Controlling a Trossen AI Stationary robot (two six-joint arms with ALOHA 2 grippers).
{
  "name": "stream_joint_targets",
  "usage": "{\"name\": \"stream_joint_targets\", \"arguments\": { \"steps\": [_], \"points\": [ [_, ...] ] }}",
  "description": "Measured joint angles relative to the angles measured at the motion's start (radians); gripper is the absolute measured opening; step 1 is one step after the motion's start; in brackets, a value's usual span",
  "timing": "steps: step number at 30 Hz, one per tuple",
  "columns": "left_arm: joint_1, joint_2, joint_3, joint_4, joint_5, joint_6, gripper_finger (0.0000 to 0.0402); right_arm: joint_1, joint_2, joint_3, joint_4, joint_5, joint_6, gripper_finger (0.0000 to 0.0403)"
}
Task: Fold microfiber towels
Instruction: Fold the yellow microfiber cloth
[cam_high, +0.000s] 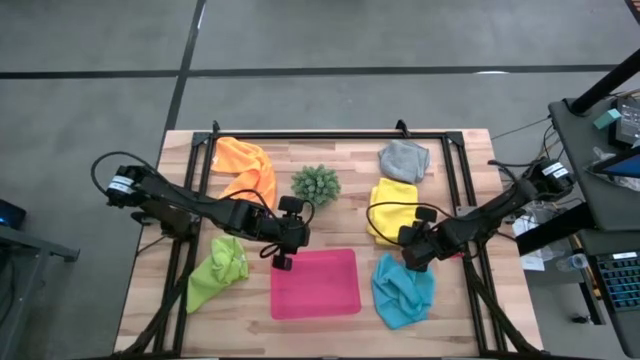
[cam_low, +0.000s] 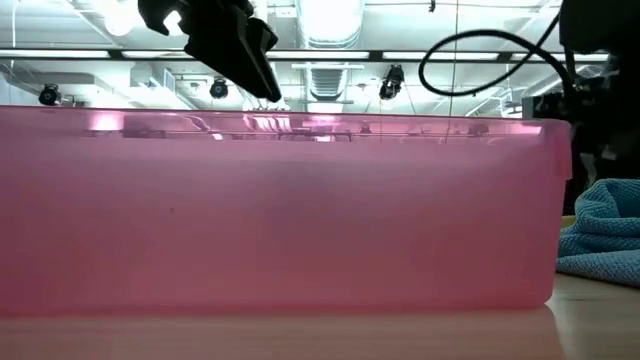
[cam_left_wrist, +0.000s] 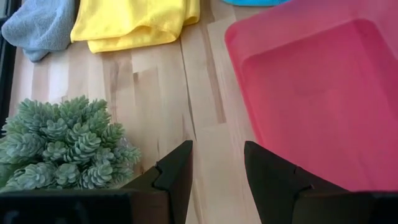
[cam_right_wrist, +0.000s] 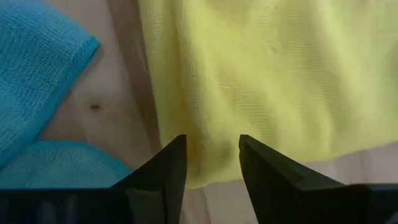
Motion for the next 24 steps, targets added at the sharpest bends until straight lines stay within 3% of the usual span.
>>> {"name": "stream_joint_targets", "arguments": {
  "steps": [3, 9, 15, 21, 24],
  "points": [
    [0.0, 0.0, 0.0, 0.001, 0.0, 0.0, 0.0129, 0.0, 0.0, -0.019, 0.001, 0.016, 0.012, 0.0108],
    [0.0, 0.0, -0.001, 0.012, 0.0, 0.0, 0.0129, 0.0, -0.006, -0.002, -0.012, 0.025, 0.011, 0.0018],
    [0.0, 0.0, -0.002, 0.018, 0.0, 0.0, 0.0129, 0.0, -0.007, 0.055, -0.101, 0.047, 0.067, 0.0009],
    [0.0, 0.0, -0.003, 0.023, 0.0, 0.0, 0.0129, 0.052, -0.014, 0.079, -0.142, 0.224, 0.263, 0.0009],
    [0.0, 0.013, -0.003, 0.085, 0.0, 0.006, 0.0129, 0.085, -0.016, 0.076, -0.145, 0.253, 0.381, 0.0009]
  ]
}}
